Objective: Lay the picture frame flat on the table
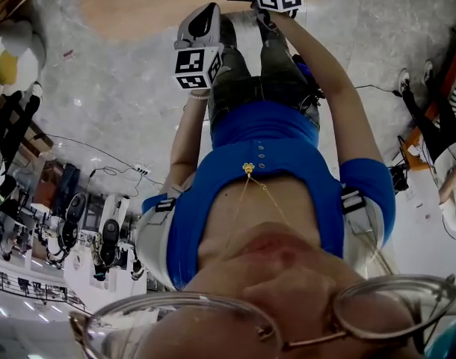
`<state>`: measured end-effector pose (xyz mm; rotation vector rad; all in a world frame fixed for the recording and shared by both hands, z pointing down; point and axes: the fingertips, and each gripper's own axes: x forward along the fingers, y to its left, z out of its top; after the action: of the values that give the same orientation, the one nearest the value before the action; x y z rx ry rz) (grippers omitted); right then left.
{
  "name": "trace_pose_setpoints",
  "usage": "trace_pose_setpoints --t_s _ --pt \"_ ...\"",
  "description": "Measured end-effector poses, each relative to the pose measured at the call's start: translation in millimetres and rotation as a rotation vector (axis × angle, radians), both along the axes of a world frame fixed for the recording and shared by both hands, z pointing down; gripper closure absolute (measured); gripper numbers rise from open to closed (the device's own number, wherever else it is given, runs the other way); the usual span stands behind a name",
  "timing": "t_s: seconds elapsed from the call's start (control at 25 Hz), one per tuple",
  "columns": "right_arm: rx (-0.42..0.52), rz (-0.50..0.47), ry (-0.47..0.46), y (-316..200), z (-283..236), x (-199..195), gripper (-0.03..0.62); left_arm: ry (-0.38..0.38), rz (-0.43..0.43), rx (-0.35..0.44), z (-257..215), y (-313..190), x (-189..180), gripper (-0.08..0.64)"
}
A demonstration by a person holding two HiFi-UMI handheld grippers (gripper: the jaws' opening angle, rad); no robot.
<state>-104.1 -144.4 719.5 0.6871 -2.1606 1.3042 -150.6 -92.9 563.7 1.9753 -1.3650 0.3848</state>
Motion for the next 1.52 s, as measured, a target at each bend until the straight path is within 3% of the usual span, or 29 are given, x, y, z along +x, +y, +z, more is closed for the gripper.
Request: trace_pose_setpoints --t_s 0.56,0.84,1.2,1.52 --pt "-0.045 0.024 0.114 -3 80 -4 0.586 0.045 -0.049 -0.038 65 -7 -14 0.563" --pt "-0.056 0.016 0.087 -3 104 -13 0.586 0.068 -0.081 -0.076 86 -2 -22 0.563" --pt "-0.064 -0.025 0.085 -1 131 -16 0.586 0.079 -0.089 -0.109 104 4 -20 0.563" --pt "0.036 -0.151 0.181 6 147 -9 0.572 0.074 -0.100 -0.113 120 1 -25 0.563"
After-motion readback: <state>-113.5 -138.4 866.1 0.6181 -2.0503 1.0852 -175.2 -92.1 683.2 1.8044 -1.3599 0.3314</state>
